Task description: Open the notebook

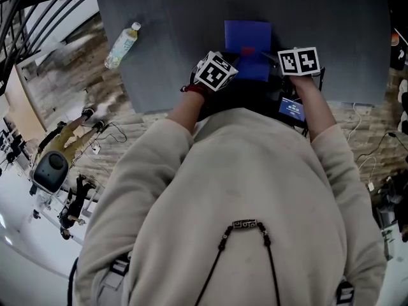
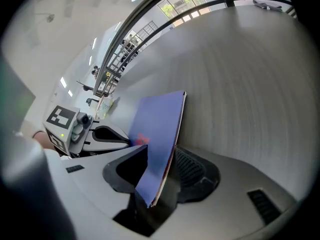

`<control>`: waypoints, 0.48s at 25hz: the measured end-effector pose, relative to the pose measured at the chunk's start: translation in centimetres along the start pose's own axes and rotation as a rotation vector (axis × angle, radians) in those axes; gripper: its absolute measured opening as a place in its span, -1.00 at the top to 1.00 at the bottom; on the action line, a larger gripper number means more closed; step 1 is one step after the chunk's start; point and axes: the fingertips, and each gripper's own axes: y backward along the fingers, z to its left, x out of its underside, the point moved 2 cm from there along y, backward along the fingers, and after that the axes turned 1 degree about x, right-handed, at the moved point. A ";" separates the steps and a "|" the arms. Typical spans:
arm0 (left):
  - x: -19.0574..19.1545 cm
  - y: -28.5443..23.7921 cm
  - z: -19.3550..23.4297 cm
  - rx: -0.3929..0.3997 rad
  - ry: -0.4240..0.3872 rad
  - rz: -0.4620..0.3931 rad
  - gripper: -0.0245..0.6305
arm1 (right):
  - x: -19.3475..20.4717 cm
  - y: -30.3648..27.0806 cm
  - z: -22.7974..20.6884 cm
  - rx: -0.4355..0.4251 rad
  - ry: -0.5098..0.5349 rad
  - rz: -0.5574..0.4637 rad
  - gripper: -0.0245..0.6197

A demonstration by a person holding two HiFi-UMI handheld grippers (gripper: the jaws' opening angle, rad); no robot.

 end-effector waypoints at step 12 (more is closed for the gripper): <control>-0.1 -0.1 -0.1 0.032 0.059 -0.047 0.91 | 0.1 0.0 0.1 -0.026 0.016 0.002 0.42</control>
